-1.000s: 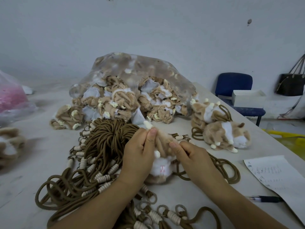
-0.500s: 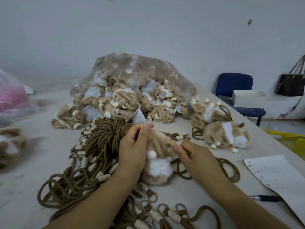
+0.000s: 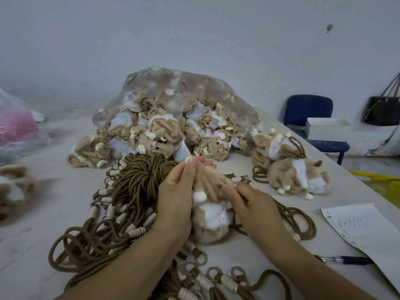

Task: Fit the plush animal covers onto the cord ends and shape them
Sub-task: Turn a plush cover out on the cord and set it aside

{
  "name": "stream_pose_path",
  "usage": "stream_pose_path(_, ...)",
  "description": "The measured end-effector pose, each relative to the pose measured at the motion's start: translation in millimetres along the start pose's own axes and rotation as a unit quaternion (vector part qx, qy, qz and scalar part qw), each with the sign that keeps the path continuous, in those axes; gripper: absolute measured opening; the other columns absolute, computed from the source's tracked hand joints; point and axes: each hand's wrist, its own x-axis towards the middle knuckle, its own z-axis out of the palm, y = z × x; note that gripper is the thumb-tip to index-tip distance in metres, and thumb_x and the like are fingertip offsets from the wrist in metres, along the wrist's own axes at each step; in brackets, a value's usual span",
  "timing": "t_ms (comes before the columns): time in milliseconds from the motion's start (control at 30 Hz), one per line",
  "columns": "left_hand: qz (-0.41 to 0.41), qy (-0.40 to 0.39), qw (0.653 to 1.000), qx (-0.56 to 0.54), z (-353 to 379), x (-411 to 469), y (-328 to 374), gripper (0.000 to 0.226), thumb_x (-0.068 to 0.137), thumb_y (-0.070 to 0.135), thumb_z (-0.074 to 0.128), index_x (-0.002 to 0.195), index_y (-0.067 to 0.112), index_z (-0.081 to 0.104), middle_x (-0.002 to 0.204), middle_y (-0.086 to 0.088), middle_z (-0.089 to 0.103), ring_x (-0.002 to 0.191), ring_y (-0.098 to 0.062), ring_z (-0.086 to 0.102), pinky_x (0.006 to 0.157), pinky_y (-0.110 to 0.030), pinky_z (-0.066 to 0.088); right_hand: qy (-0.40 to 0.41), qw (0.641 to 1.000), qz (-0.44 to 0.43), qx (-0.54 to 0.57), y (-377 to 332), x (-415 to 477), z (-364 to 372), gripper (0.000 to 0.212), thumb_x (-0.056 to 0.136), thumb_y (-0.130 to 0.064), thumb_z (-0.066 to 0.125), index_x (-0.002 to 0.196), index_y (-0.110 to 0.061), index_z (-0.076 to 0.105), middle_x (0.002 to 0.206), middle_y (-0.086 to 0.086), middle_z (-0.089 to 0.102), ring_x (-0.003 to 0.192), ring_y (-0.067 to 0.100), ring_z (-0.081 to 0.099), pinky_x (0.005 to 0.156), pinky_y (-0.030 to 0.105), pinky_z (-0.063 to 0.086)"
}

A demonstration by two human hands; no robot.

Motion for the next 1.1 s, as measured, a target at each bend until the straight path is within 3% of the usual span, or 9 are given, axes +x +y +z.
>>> stream_pose_path(300, -0.004, -0.072, 0.997, 0.014, -1.2, 1.1, 4.0, 0.024, 0.089, 0.032, 0.055, 0.087, 0.024, 0.078, 0.099, -0.008, 0.075, 0.093, -0.019, 0.073, 0.071, -0.023, 0.056, -0.033, 0.997, 0.025, 0.071, 1.7, 0.9, -4.2, 0.037, 0.08, -0.059, 0.043, 0.051, -0.036, 0.045, 0.049, -0.013, 0.049, 0.047, 0.004, 0.044, 0.048, 0.017, 0.033)
stream_pose_path(467, 0.0, -0.076, 0.996, 0.045, -6.7, 3.9, 3.4, 0.033, 0.09, 0.04, 0.052, 0.095, 0.016, 0.074, 0.1, -0.013, 0.074, 0.089, -0.025, 0.072, 0.071, -0.03, 0.058, -0.052, 0.998, 0.01, 0.014, 3.4, 2.0, -8.9, 0.038, 0.08, -0.064, 0.035, 0.057, -0.033, 0.04, 0.049, -0.008, 0.047, 0.052, 0.011, 0.048, 0.05, 0.021, 0.035)
stream_pose_path(633, -0.047, -0.075, 0.996, -0.021, -8.9, 8.5, 3.4, 0.032, 0.089, 0.037, 0.051, 0.093, 0.017, 0.075, 0.101, -0.015, 0.073, 0.089, -0.023, 0.072, 0.072, -0.033, 0.058, -0.038, 0.998, -0.013, -0.048, 6.4, 1.4, -13.6, 0.034, 0.082, -0.062, 0.033, 0.06, -0.037, 0.035, 0.047, -0.01, 0.041, 0.049, 0.011, 0.046, 0.05, 0.019, 0.034)
stream_pose_path(867, -0.096, -0.085, 0.983, -0.135, -7.8, 11.1, 2.4, 0.03, 0.089, 0.032, 0.05, 0.091, 0.021, 0.078, 0.117, -0.009, 0.07, 0.108, -0.019, 0.068, 0.079, -0.032, 0.057, -0.019, 1.0, 0.022, -0.006, 4.0, -0.6, -5.1, 0.038, 0.081, -0.063, 0.033, 0.058, -0.032, 0.036, 0.047, -0.01, 0.041, 0.047, 0.008, 0.042, 0.05, 0.026, 0.034)
stream_pose_path(1100, -0.129, -0.108, 0.975, -0.142, -6.5, 8.3, 1.3, 0.033, 0.091, 0.033, 0.05, 0.097, 0.014, 0.076, 0.108, -0.011, 0.073, 0.096, -0.018, 0.072, 0.072, -0.031, 0.058, -0.009, 1.0, 0.019, 0.013, 0.3, -0.8, -4.6, 0.034, 0.081, -0.061, 0.036, 0.058, -0.036, 0.037, 0.051, -0.01, 0.046, 0.055, 0.006, 0.049, 0.052, 0.019, 0.035)
